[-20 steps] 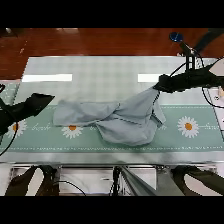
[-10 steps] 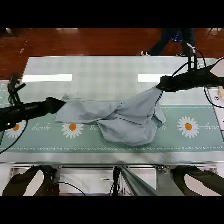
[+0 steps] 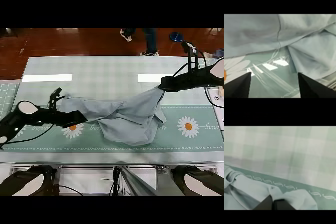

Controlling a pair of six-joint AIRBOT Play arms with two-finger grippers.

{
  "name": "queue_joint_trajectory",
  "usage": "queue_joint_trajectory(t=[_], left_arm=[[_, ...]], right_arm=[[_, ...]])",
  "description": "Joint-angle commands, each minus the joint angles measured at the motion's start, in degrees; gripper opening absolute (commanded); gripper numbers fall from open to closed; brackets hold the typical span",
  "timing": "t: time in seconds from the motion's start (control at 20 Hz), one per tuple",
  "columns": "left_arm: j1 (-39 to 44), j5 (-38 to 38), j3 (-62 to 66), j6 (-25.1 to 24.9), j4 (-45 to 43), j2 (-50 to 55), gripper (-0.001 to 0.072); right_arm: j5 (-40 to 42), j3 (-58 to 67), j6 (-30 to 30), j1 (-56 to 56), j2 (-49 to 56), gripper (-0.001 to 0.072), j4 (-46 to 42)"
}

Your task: Fold the shirts.

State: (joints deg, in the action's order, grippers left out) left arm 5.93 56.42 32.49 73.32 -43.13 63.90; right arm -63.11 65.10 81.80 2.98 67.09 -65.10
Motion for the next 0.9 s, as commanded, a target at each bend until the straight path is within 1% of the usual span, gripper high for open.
queue_joint_trajectory(t=[0.0,0.25,0.4,0.45,0.5,0.55,0.6,0.65,0.7,0.75,0.85], left_arm=[[2.4,-3.5,0.6,0.9,2.7,6.1,0.0692],[2.6,-7.3,2.0,0.9,4.3,9.0,0.0692],[3.2,-8.7,4.1,0.9,4.2,12.8,0.0692],[3.1,-8.8,5.6,1.0,4.2,14.6,0.0669],[3.1,-8.8,7.2,1.0,4.2,16.2,0.0664],[3.0,-8.9,9.0,2.0,4.1,17.6,0.0602],[3.0,-8.8,10.8,3.0,4.2,19.0,0.0383],[3.0,-8.6,12.6,3.6,4.2,20.3,0.0189],[3.0,-7.7,14.5,3.5,4.1,21.5,0.0054],[3.0,-6.7,16.1,3.4,4.1,22.4,0.0028],[2.9,-4.7,18.9,2.7,4.1,23.1,0.0027]], right_arm=[[-0.7,0.1,0.0,0.0,0.0,0.002,-0.2],[-1.6,0.1,0.0,0.0,0.0,0.0019,-0.2],[-1.7,0.1,0.0,0.0,0.0,0.002,-0.1],[-2.0,0.1,0.0,0.0,0.0,0.002,0.1],[-2.3,0.1,0.0,0.0,0.0,0.002,0.1],[-3.0,0.1,0.0,0.0,0.0,0.002,0.1],[-3.7,0.1,0.0,0.0,0.0,0.002,0.1],[-4.3,0.1,0.0,0.0,-0.1,0.002,0.1],[-4.8,0.1,0.0,0.0,-0.1,0.002,0.1],[-5.0,0.1,0.0,0.0,-0.1,0.002,0.1],[-5.0,0.1,0.0,0.0,-0.1,0.002,0.0]])
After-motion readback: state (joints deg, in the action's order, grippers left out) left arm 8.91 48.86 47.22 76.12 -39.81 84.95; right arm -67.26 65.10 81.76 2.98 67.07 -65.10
